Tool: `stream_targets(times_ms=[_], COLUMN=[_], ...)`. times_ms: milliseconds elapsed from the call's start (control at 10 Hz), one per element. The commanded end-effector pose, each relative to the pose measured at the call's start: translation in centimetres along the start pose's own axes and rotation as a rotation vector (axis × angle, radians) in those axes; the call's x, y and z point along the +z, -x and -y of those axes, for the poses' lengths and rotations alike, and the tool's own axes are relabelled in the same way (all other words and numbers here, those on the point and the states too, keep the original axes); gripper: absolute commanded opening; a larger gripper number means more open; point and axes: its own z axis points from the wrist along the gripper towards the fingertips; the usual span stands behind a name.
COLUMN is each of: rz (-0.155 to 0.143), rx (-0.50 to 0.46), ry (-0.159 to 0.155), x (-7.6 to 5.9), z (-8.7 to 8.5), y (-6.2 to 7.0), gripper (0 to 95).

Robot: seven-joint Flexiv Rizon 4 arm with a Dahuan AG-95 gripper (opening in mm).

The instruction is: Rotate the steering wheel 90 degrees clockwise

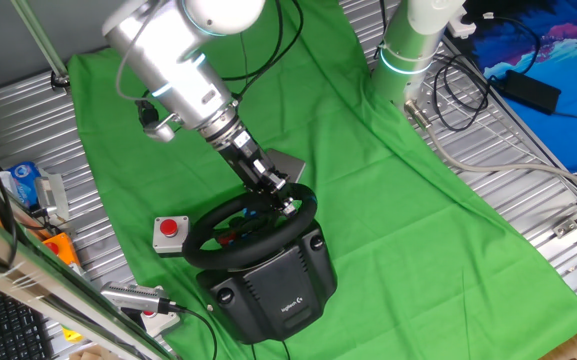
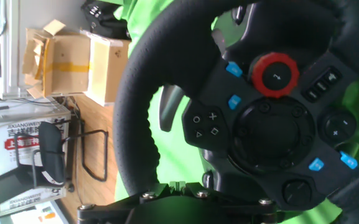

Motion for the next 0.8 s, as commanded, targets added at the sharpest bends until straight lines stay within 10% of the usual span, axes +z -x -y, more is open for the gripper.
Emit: stream_targets(times_ms=[100, 800], rz=[0.0, 0.01], rx=[0.007, 0.038], ry=[0.003, 0.008], x=[-0.3, -0.7], z=[-0.3, -1.2], y=[0.4, 2.8], gripper=[0.0, 0.0])
